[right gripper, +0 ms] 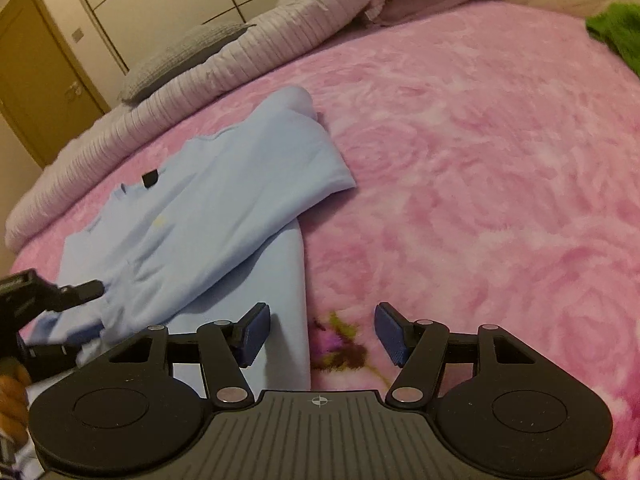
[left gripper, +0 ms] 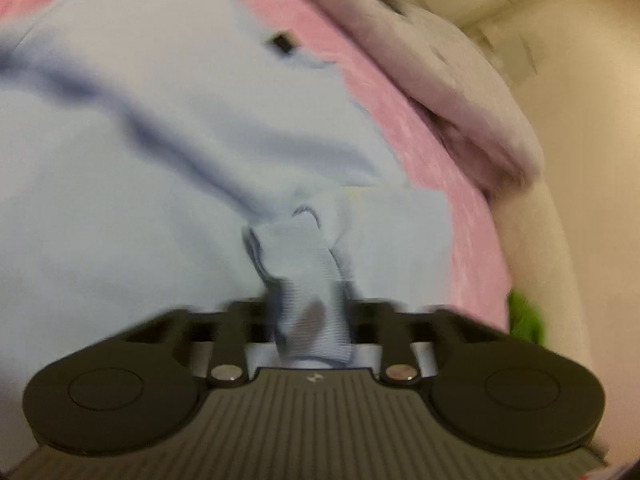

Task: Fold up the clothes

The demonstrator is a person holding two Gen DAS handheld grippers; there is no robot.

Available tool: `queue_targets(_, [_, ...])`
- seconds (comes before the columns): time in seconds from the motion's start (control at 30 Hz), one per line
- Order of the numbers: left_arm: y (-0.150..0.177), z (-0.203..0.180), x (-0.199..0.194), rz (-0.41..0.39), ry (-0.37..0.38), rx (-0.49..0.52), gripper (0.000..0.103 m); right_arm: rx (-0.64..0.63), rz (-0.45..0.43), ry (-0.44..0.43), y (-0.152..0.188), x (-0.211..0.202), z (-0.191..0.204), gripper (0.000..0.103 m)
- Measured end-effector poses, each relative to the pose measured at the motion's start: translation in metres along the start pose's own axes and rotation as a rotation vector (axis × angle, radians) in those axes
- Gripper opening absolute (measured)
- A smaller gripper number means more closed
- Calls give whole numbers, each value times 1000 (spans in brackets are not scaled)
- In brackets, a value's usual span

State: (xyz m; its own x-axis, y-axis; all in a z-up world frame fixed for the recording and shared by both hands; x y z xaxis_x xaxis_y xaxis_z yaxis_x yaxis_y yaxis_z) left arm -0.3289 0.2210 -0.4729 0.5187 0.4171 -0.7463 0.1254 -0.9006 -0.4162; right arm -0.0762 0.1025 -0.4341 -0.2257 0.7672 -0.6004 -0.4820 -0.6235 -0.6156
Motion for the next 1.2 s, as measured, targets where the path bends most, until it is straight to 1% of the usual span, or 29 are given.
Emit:
queue_targets(0.07, [-7,-4,-5,-23,34,26,1,-3,0,1,0,2,0,62])
queue_targets(0.1, [-13,-5,-10,-48,45,39,1,0,-1,0,-1,2,-1,62])
queue_targets(0.17, [-28,-2,-26,-120,58,63,0,4,-5,0,-2,2,-2,62])
queue_targets(0.23, [-51,4,-48,-209,60,96,0,-11,-12,10,-7,2,-2,62])
queue_targets(0.3, [-76,13,-73,-313,35,168,0,-26,-18,19,-12,2,-2,62])
queue_targets(0.37, [-104,28,-97,-419,-37,245,0,-21,-28,15,-17,3,-1,62])
queue_targets(0.4, [-114,39,-104,-445,-74,268,0,-19,-32,12,-19,4,0,62])
queue_targets(0.47, [-130,66,-103,-446,-134,267,0,-23,-35,4,-22,6,3,62])
queue_targets(0.5, [-135,81,-96,-425,-158,257,0,-30,-30,-1,-21,8,5,62])
queue_targets(0.57, [-139,111,-71,-357,-202,225,0,-44,-17,-11,-20,14,10,62])
queue_targets(0.6, [-139,122,-60,-323,-204,199,0,-47,-6,-9,-17,18,10,62])
queue_targets(0.67, [-140,135,-50,-288,-197,169,0,-55,14,-6,-13,25,11,62])
queue_targets(0.7, [-142,137,-50,-292,-192,172,0,-64,18,-1,-12,26,11,62])
queue_targets(0.77, [-148,136,-58,-328,-180,194,0,-80,24,4,-11,27,10,62])
queue_targets(0.83, [-155,136,-64,-363,-192,206,0,-83,27,4,-12,27,8,62])
queue_targets(0.87, [-158,140,-63,-368,-211,212,0,-85,30,5,-12,27,8,62])
queue_targets(0.93, [-156,150,-46,-305,-248,219,0,-93,36,7,-12,28,7,62])
queue_targets(0.97, [-153,153,-41,-288,-264,230,0,-104,41,10,-11,28,7,62])
queue_targets(1.07, [-146,154,-38,-287,-306,265,2,-166,62,32,-7,29,12,62])
queue_targets(1.1, [-146,155,-44,-299,-305,246,2,-183,70,39,-6,29,14,62])
queue_targets(1.2, [-145,155,-68,-333,-240,151,4,-220,76,40,-6,25,18,62])
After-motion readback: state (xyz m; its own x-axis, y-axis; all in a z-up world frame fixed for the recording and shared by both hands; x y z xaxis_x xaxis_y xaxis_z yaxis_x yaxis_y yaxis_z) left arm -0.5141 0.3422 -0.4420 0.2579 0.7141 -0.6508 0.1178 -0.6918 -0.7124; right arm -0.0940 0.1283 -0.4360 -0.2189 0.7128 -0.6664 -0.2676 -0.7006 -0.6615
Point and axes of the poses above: each gripper's, at about its wrist camera, not at the fingertips, and x roughly the way its jaws point, z to its left, y to its underside, the point moved 9 cm from there along x, roughly the way its jaws point, and after that the axes turned 13 degrees about -y, right-handed, at the moved point
